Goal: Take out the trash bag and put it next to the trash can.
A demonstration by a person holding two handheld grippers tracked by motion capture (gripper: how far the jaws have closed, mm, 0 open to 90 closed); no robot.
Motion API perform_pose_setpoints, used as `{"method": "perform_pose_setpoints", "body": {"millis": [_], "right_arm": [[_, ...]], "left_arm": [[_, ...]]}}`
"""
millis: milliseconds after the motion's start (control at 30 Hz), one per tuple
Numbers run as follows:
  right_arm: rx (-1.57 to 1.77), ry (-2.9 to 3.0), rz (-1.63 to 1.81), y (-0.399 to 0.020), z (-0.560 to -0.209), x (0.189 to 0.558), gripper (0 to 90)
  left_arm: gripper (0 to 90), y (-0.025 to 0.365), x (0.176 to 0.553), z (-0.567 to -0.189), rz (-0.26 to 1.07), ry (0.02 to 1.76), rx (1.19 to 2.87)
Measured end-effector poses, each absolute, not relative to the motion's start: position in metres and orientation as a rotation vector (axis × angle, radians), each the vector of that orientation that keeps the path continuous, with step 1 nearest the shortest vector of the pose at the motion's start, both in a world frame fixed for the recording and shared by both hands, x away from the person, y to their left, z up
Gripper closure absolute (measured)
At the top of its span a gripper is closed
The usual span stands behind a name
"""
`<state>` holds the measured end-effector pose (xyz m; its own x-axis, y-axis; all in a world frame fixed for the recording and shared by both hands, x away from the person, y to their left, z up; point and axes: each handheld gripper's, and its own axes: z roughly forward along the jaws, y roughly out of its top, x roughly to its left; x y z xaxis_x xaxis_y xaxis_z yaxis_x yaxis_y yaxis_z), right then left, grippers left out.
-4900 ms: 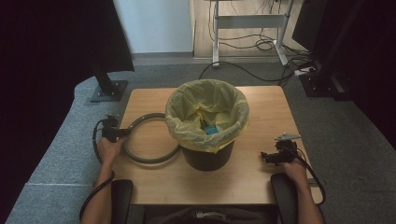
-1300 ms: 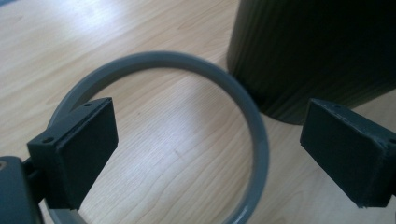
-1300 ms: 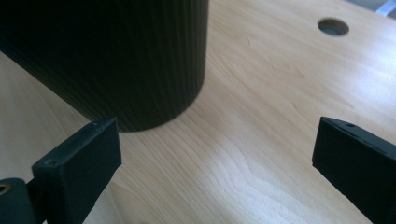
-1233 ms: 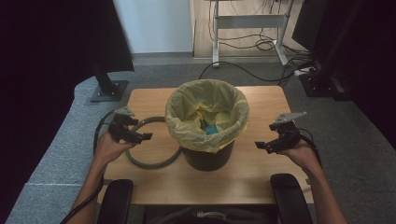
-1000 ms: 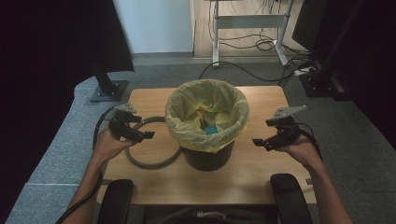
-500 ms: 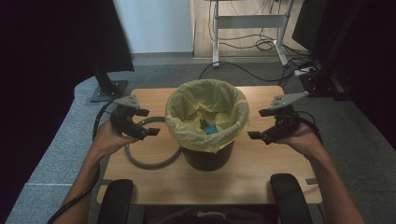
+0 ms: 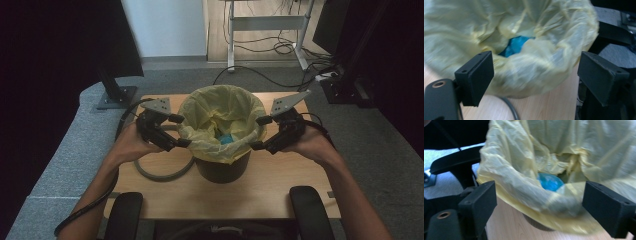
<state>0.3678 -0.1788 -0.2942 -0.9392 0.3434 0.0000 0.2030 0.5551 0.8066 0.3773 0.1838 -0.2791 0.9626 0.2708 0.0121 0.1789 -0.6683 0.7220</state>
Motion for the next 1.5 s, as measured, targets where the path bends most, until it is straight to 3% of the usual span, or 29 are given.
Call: {"method": "perform_pose_setpoints", "body": {"millis": [167, 300, 433, 533, 700, 767, 867, 933, 1000, 1067, 1267, 1400, 1500], "right_arm": [[0.401, 2.671, 1.322, -0.164, -0.296, 0.370, 18.4], [0.369, 2.712, 1.290, -0.158, -0.298, 0.372, 36.0], [0.323, 2.721, 1.277, -0.159, -0.297, 0.371, 52.9], [0.302, 2.720, 1.309, -0.163, -0.290, 0.370, 70.2], [0.298, 2.735, 1.297, -0.162, -0.282, 0.371, 87.5], [0.304, 2.738, 1.289, -0.161, -0.282, 0.373, 88.9], [0.314, 2.729, 1.297, -0.159, -0.280, 0.375, 89.2], [0.324, 2.713, 1.305, -0.158, -0.277, 0.377, 89.2], [0.334, 2.693, 1.320, -0.158, -0.274, 0.379, 89.3], [0.346, 2.673, 1.331, -0.158, -0.271, 0.381, 89.3], [0.384, 2.625, 1.346, -0.162, -0.267, 0.387, 89.3], [0.387, 2.618, 1.372, -0.163, -0.266, 0.388, 86.8], [0.404, 2.595, 1.404, -0.165, -0.266, 0.389, 68.8]], "left_arm": [[14.7, 0.166, 0.375, -0.282, 0.130, 0.255, 2.369], [24.8, 0.162, 0.375, -0.287, 0.097, 0.247, 2.391], [39.6, 0.167, 0.378, -0.287, 0.086, 0.246, 2.370], [54.7, 0.171, 0.382, -0.284, 0.031, 0.245, 2.343], [82.4, 0.173, 0.382, -0.277, 0.007, 0.240, 2.310], [80.1, 0.172, 0.383, -0.275, 0.005, 0.252, 2.304], [58.1, 0.167, 0.384, -0.272, -0.072, 0.253, 2.274], [48.8, 0.160, 0.383, -0.273, -0.065, 0.239, 2.288], [48.2, 0.154, 0.382, -0.274, -0.075, 0.226, 2.319], [54.8, 0.152, 0.383, -0.276, -0.091, 0.211, 2.354], [88.6, 0.154, 0.383, -0.271, -0.070, 0.202, 2.356], [89.7, 0.158, 0.387, -0.265, -0.023, 0.257, 2.340], [89.8, 0.163, 0.391, -0.260, 0.022, 0.302, 2.322]]}}
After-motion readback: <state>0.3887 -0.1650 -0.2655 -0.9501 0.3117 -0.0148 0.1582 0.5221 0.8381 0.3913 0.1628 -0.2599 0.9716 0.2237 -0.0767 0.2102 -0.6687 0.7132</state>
